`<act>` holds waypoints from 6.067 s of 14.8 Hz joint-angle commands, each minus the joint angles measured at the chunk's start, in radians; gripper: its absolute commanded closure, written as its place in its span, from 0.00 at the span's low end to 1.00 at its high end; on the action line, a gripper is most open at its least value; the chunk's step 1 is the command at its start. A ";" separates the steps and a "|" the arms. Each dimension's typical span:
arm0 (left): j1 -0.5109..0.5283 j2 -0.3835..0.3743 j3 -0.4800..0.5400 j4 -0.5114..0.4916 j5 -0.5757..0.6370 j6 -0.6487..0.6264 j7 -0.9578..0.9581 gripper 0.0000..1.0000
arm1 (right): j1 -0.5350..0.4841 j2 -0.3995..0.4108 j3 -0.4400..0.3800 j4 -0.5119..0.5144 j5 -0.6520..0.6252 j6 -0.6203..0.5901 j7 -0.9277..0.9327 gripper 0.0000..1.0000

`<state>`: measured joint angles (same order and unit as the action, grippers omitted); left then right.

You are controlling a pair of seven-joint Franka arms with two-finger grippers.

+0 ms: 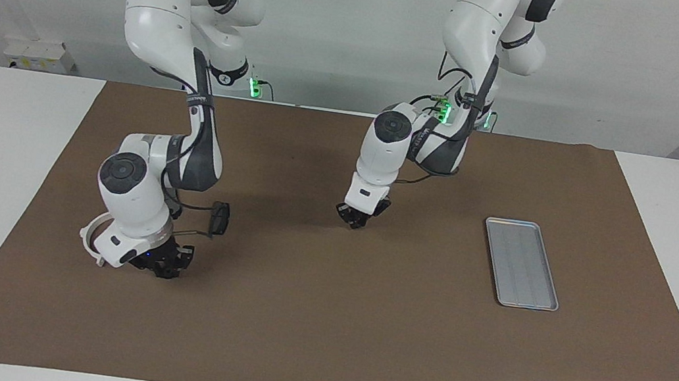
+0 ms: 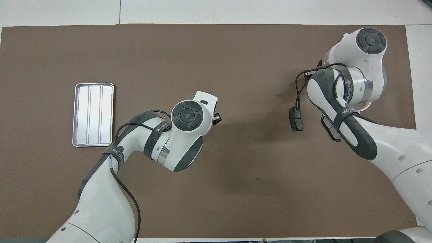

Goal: Place bearing gear from tray to pile

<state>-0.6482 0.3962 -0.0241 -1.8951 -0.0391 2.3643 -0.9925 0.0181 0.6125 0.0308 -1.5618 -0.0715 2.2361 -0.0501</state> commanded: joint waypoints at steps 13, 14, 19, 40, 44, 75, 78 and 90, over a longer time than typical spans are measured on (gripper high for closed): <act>0.497 -0.433 0.035 0.102 0.070 -0.421 0.573 0.00 | 0.360 -0.191 0.020 -0.006 0.015 -0.265 0.883 0.00; 0.545 -0.450 0.036 0.105 0.070 -0.445 0.653 0.00 | 0.408 -0.180 0.024 -0.004 0.013 -0.251 0.986 0.00; 0.593 -0.494 0.035 0.127 0.120 -0.701 0.841 0.00 | 0.583 -0.039 0.023 0.071 -0.005 -0.168 1.307 0.00; 0.594 -0.490 0.041 0.154 0.041 -0.751 0.857 0.00 | 0.600 0.004 0.040 0.013 0.012 -0.101 1.389 0.60; 0.595 -0.491 0.046 0.153 0.042 -0.744 0.856 0.00 | 0.599 0.004 0.041 0.014 0.012 -0.102 1.388 1.00; 0.585 -0.491 0.036 0.153 0.042 -0.743 0.853 0.00 | 0.077 -0.076 0.037 -0.069 -0.004 -0.023 0.260 0.00; 0.585 -0.491 0.036 0.153 0.042 -0.743 0.853 0.00 | 0.069 -0.109 0.037 -0.070 -0.002 -0.056 0.262 0.00; 0.585 -0.491 0.036 0.153 0.042 -0.743 0.853 0.00 | 0.063 -0.509 0.026 -0.093 0.013 -0.471 0.253 0.00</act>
<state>-0.0565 -0.0821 0.0066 -1.7466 0.0124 1.6374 -0.1422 0.0844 0.2681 0.0543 -1.5996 -0.0677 1.8719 0.2257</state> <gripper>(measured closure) 0.000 0.000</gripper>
